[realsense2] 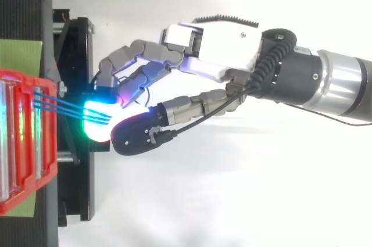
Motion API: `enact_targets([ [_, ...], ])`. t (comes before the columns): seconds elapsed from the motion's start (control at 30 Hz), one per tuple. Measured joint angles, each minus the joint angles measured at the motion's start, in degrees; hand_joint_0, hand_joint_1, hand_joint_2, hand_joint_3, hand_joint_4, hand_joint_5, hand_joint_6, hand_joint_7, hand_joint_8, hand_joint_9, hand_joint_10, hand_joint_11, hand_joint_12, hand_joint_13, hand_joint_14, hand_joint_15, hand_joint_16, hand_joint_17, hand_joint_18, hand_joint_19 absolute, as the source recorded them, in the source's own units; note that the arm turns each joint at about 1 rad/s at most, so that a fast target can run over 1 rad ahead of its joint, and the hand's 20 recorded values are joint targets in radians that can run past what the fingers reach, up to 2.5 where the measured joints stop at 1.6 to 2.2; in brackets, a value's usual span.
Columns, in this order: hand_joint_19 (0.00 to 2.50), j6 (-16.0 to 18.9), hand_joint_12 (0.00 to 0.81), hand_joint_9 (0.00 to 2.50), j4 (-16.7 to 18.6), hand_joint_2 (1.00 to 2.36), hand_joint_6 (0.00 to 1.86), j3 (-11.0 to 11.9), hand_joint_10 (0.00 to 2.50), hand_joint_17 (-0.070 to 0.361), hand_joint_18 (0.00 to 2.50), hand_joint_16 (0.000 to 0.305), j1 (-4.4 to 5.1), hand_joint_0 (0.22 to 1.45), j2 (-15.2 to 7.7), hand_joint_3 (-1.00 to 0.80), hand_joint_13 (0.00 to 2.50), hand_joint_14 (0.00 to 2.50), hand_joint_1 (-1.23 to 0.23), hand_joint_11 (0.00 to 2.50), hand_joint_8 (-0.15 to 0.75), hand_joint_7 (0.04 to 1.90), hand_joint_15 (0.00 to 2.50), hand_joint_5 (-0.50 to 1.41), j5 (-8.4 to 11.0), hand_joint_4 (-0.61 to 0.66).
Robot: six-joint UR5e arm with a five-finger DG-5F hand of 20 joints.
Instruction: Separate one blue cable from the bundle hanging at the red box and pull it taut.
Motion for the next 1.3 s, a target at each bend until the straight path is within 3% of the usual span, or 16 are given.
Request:
enact_targets([
  [0.2, 0.48, -0.18, 0.304, 0.85, -1.22, 1.02, 0.95, 0.0, 0.02, 0.083, 0.59, 0.037, -0.08, 0.68, 0.13, -0.22, 0.72, 0.02, -0.71, 0.73, 0.31, 1.05, 0.4, -0.2, -0.55, 0.07],
  [0.43, 0.47, -1.77, 0.305, 0.84, -6.71, 1.02, 0.94, -0.01, 0.02, 0.082, 0.59, 0.037, -0.21, 0.69, 2.57, -0.28, 0.72, 0.02, -0.72, 0.75, 0.303, 1.02, 0.4, -0.2, -2.18, 0.06],
  [0.6, 0.47, -3.67, 0.302, 0.84, -11.54, 1.02, 0.95, -0.01, 0.02, 0.082, 0.59, 0.036, -0.32, 0.71, 4.79, -0.32, 0.72, 0.02, -0.75, 0.74, 0.3, 1.0, 0.41, -0.21, -2.35, 0.05],
  [0.73, 0.46, -4.16, 0.299, 0.85, -13.36, 1.01, 0.95, -0.01, 0.02, 0.08, 0.6, 0.035, -0.33, 0.74, 5.56, -0.4, 0.73, 0.02, -0.79, 0.74, 0.296, 1.01, 0.4, -0.2, -2.37, 0.02],
  [0.97, 0.44, -4.28, 0.291, 0.86, -13.89, 1.0, 0.95, -0.01, 0.02, 0.078, 0.61, 0.035, -0.35, 0.76, 5.75, -0.5, 0.75, 0.02, -0.82, 0.76, 0.289, 0.94, 0.42, -0.2, -2.37, 0.0],
  [1.3, 0.47, -4.25, 0.291, 0.89, -13.92, 1.0, 0.93, -0.01, 0.02, 0.077, 0.61, 0.034, -0.35, 0.67, 5.77, -0.5, 0.77, 0.02, -0.82, 0.76, 0.286, 0.98, 0.44, -0.19, -2.37, 0.1],
])
